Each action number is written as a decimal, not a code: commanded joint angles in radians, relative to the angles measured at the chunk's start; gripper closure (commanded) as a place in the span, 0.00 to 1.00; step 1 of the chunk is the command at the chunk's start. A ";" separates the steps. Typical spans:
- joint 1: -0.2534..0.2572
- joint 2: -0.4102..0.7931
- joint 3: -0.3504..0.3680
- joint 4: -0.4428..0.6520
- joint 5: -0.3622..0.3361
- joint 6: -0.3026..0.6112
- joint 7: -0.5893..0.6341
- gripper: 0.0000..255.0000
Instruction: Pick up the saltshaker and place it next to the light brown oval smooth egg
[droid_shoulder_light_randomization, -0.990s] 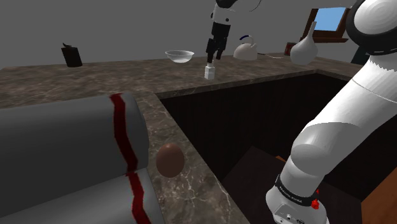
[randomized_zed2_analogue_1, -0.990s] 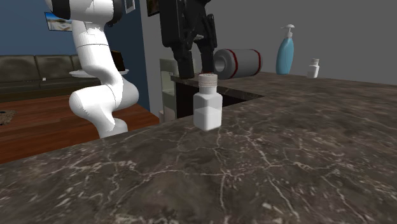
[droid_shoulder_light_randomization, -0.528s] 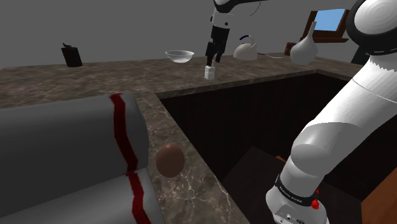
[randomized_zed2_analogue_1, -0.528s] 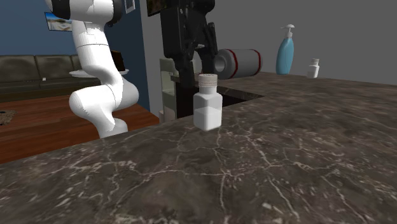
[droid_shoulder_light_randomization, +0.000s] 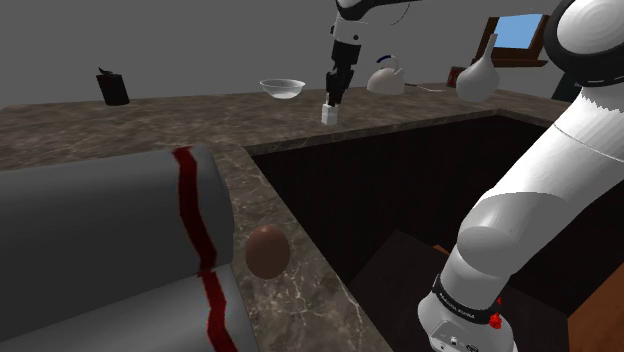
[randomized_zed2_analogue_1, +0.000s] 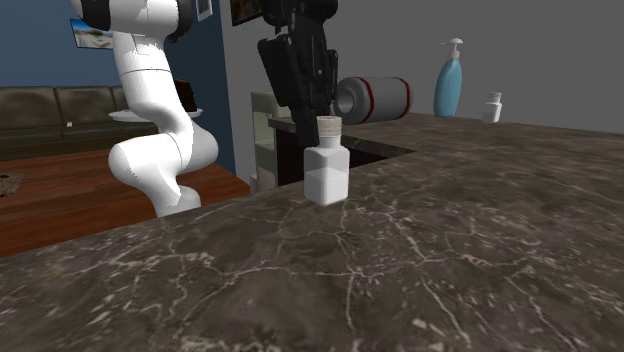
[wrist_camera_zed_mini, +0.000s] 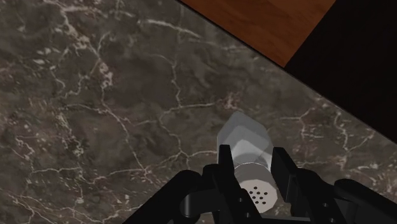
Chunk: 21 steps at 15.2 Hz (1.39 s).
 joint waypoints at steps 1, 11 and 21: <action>0.000 0.000 0.000 0.000 0.000 0.000 0.000 1.00; 0.001 0.021 0.000 0.116 0.003 -0.096 0.001 1.00; 0.002 0.071 -0.003 0.309 0.009 -0.239 0.000 1.00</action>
